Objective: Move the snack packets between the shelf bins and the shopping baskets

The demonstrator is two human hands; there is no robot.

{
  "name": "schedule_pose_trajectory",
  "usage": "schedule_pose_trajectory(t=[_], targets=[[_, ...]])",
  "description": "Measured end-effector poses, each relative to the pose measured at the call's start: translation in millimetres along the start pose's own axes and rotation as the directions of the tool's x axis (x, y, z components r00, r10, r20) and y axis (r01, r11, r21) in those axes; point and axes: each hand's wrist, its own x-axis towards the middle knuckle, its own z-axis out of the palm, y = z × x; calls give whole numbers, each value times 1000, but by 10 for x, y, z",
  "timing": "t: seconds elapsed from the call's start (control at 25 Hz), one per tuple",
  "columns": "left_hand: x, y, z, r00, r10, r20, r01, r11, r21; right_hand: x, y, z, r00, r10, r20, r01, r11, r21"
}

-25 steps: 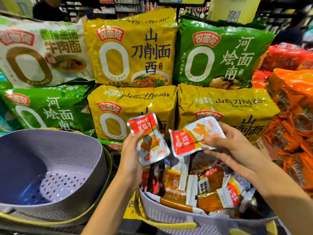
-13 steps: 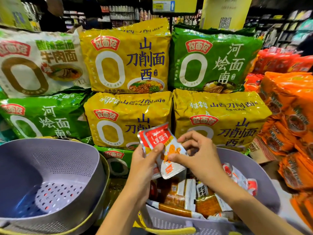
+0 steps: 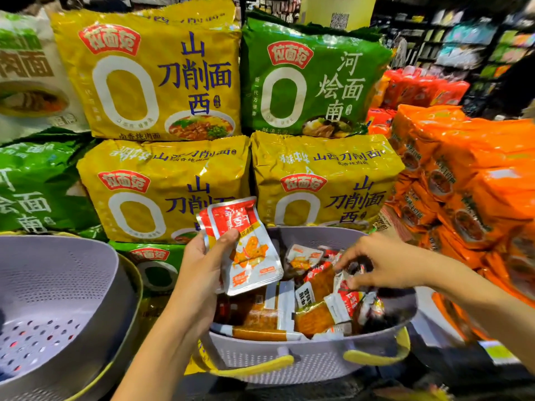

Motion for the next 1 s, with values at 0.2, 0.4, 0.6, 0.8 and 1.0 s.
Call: schedule_pose_trajectory(t=[0.2, 0.4, 0.6, 0.8, 1.0], targets=[[-1, -4, 15, 1000, -13, 11, 13, 1000, -2, -64, 45, -66, 996, 23, 89, -25, 999, 23], [-15, 0, 7, 999, -21, 26, 21, 1000, -6, -55, -12, -99, 997, 40, -73, -31, 992, 120], [-32, 10, 8, 999, -7, 38, 7, 1000, -5, -157, -70, -457, 913, 209, -349, 41, 806, 590], [-27, 15, 35, 999, 22, 25, -22, 999, -33, -35, -589, -394, 760, 415, -500, 317, 435, 843], [-2, 25, 41, 1000, 28, 3, -27, 987, -158, 274, -1251, 48, 532, 217, -819, 412, 778, 474]])
